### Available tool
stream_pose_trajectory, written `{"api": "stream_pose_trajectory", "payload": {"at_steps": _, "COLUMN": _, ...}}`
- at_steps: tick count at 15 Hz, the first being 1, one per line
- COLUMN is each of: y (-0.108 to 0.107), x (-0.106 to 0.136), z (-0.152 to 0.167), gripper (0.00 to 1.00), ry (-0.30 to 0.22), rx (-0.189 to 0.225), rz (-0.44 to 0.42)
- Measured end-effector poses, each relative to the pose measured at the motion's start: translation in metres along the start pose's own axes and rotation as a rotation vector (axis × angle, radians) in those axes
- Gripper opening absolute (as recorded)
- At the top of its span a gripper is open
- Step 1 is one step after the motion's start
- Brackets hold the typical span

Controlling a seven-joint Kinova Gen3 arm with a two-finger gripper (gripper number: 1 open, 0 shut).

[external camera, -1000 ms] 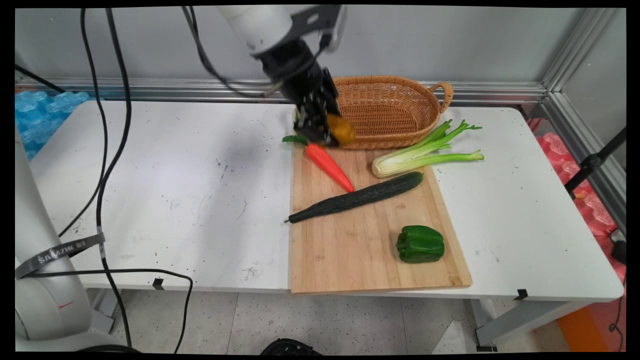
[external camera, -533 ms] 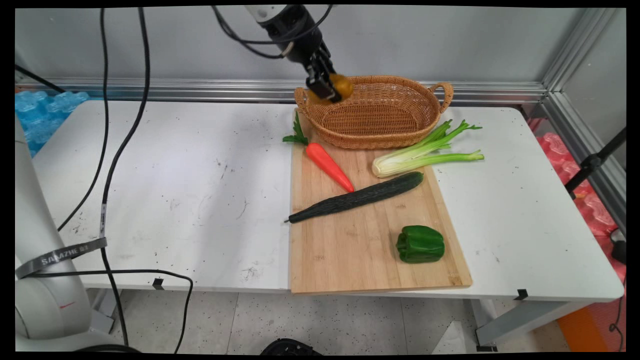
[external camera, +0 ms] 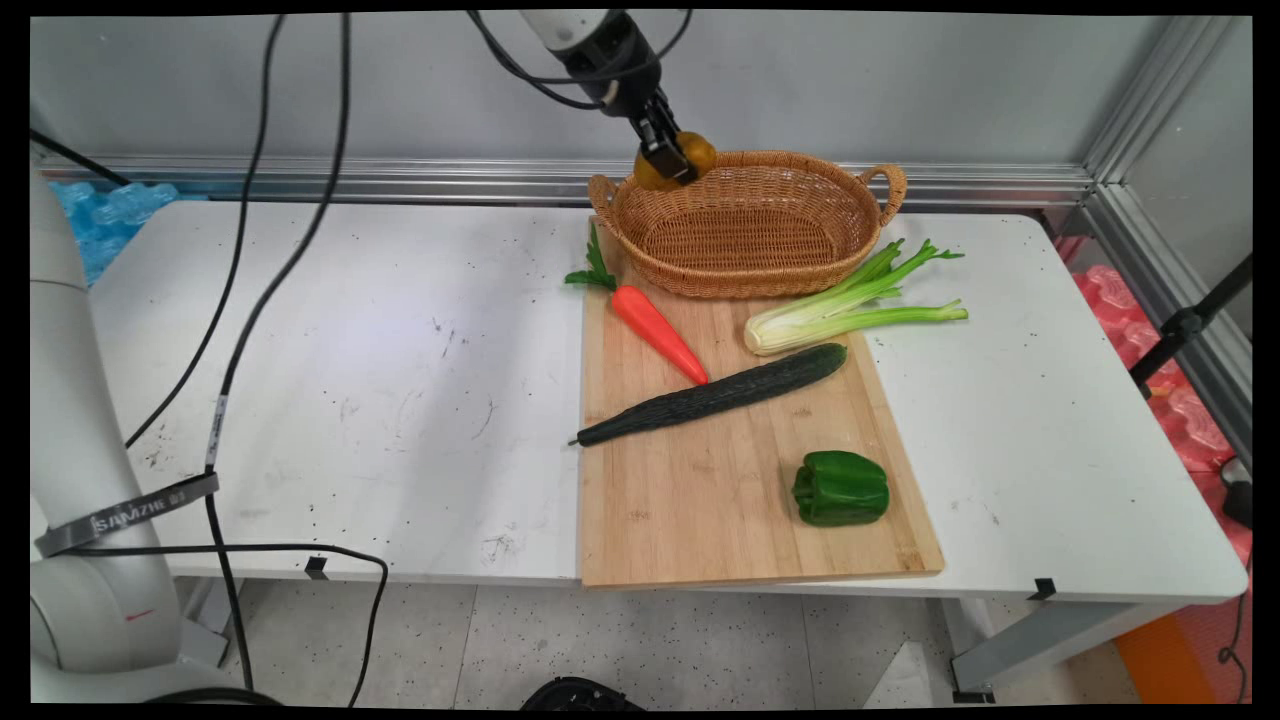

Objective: Place the picked object in the vegetable basket

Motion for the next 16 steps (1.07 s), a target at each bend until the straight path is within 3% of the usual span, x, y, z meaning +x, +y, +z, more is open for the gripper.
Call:
{"api": "stream_pose_trajectory", "payload": {"at_steps": 9, "y": -0.027, "x": -0.021, "z": 0.094, "gripper": 0.00, "ry": -0.066, "rx": 0.053, "rz": -0.146}}
{"api": "stream_pose_trajectory", "payload": {"at_steps": 16, "y": -0.034, "x": -0.031, "z": 0.141, "gripper": 0.00, "ry": -0.083, "rx": 0.043, "rz": -0.202}}
